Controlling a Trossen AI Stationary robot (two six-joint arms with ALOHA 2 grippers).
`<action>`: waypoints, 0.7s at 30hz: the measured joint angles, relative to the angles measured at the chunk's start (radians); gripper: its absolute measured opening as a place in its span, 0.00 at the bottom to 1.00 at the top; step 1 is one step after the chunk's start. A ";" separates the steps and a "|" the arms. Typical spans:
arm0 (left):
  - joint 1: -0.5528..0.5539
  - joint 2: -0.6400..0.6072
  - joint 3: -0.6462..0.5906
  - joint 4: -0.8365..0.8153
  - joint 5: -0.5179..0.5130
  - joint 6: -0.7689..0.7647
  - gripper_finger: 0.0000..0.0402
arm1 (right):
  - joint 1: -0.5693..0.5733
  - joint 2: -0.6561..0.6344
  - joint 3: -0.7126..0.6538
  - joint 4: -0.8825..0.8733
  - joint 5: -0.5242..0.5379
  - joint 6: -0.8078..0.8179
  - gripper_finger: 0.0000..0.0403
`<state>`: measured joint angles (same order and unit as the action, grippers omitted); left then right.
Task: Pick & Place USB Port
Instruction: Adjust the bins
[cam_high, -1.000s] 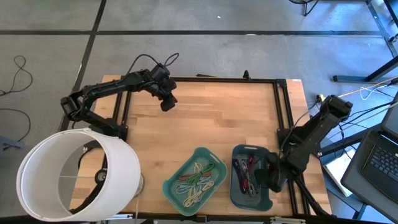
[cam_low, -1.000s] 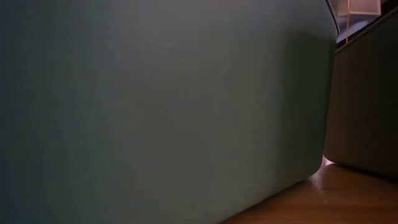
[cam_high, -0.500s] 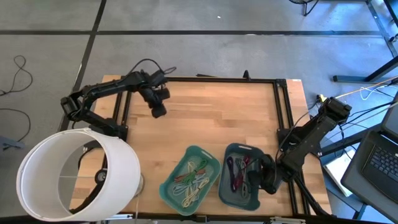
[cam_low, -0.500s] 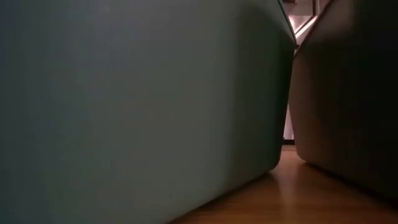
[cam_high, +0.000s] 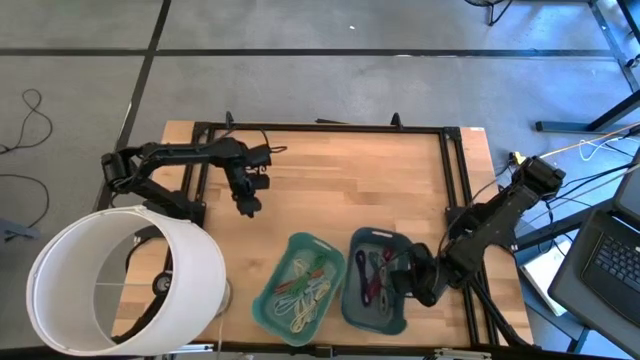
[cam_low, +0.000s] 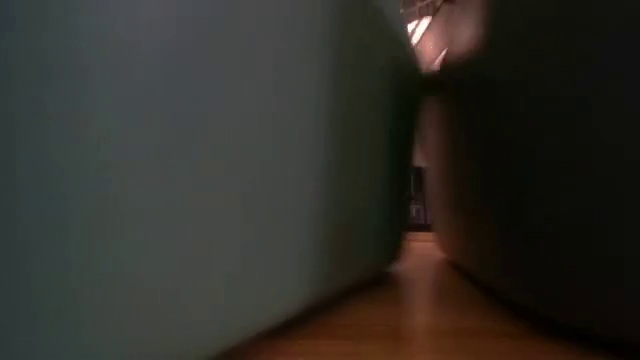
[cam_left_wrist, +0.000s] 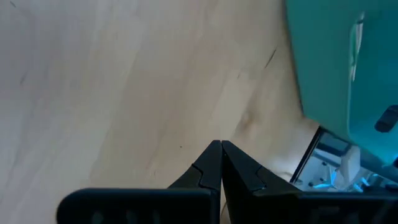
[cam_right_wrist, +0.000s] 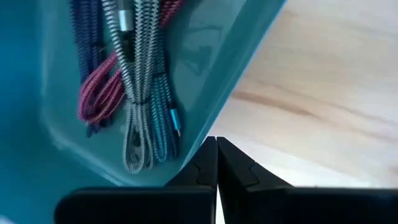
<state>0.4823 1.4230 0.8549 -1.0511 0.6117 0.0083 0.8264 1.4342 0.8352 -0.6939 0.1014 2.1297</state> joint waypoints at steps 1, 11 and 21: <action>-0.008 0.000 -0.003 0.004 0.000 -0.007 0.00 | -0.012 0.000 0.000 0.016 0.009 -0.023 0.00; -0.060 0.000 -0.004 0.057 0.072 -0.101 0.00 | -0.108 0.000 0.000 0.040 0.014 -0.176 0.00; -0.185 0.000 -0.073 0.047 0.180 -0.183 0.00 | -0.166 0.000 0.000 0.070 0.014 -0.282 0.00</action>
<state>0.2971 1.4231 0.7816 -1.0044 0.7916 -0.1748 0.6605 1.4342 0.8356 -0.6239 0.1154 1.8473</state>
